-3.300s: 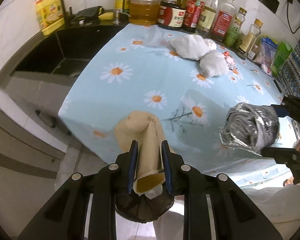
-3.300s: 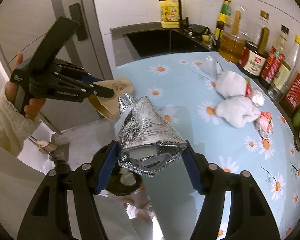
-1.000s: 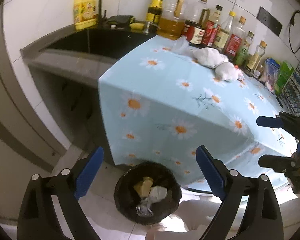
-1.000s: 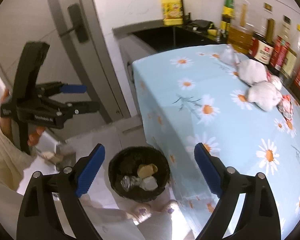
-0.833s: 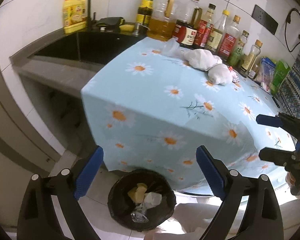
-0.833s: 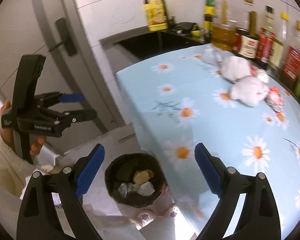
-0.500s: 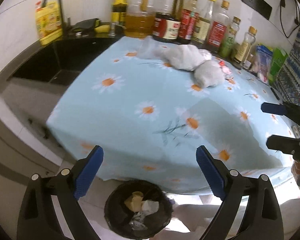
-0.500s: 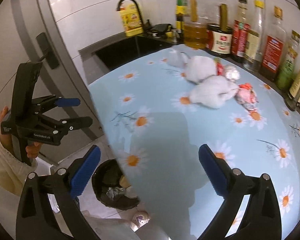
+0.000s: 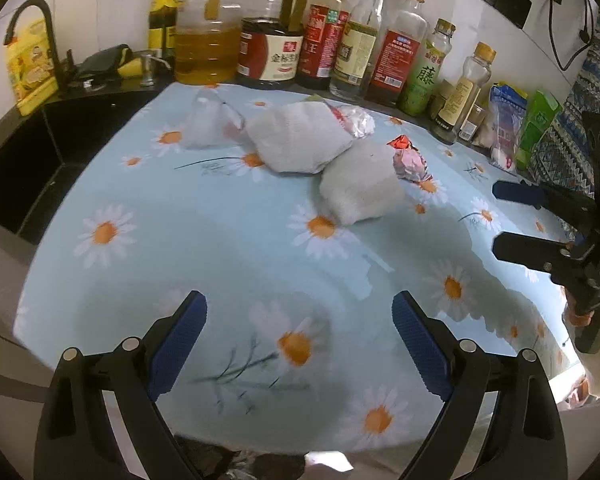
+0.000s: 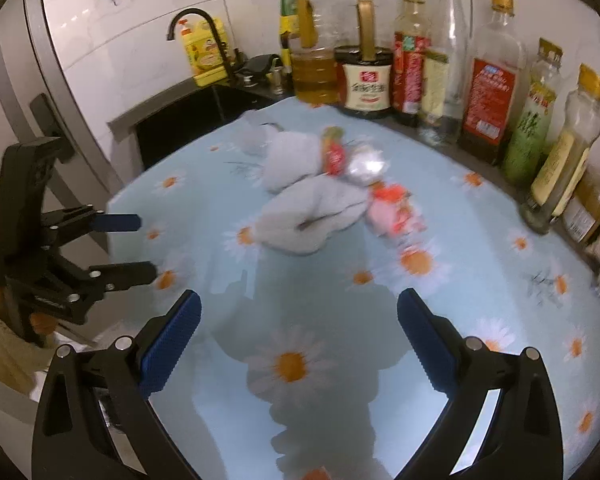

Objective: Collect trash
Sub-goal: 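Move both open tools back over the cloth toward the remaining trash, then grasp the white mesh bundle with the left tool while the right tool grasps the colourful wrapper, then lift the mesh bundle and wrapper and carry both over the black bin, then open both tools to drop the mesh bundle and wrapper into the bin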

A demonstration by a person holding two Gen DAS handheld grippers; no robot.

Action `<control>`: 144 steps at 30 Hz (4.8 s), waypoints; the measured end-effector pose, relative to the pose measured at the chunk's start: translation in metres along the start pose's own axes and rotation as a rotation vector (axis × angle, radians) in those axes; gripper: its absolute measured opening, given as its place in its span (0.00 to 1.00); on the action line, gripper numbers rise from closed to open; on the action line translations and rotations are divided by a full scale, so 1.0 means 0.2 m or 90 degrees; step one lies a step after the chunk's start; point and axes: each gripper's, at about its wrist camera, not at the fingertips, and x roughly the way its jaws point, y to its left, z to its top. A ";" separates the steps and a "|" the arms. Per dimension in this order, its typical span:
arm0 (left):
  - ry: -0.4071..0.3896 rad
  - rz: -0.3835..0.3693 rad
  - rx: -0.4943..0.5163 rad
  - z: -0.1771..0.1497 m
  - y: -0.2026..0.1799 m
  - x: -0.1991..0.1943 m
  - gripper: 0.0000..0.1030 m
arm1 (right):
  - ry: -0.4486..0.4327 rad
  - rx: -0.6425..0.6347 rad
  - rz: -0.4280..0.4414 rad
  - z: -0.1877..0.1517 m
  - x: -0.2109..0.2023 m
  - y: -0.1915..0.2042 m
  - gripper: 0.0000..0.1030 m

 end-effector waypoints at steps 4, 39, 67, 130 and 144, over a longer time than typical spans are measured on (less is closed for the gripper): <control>0.008 -0.001 0.005 0.06 -0.05 0.06 0.89 | 0.009 -0.006 0.005 0.03 0.04 -0.09 0.95; 0.084 -0.047 0.030 0.43 -0.24 0.54 0.54 | 0.101 -0.046 0.132 0.28 0.52 -0.54 0.41; 0.033 -0.063 0.139 0.16 -0.27 0.17 0.48 | 0.071 -0.045 0.066 0.19 0.17 -0.22 0.40; 0.203 0.067 -0.064 -1.28 0.48 -0.12 0.48 | 0.262 -0.293 0.189 -0.62 0.82 1.39 0.40; 0.190 0.061 -0.095 -1.31 0.55 -0.05 0.72 | 0.252 -0.309 0.169 -0.61 0.89 1.38 0.66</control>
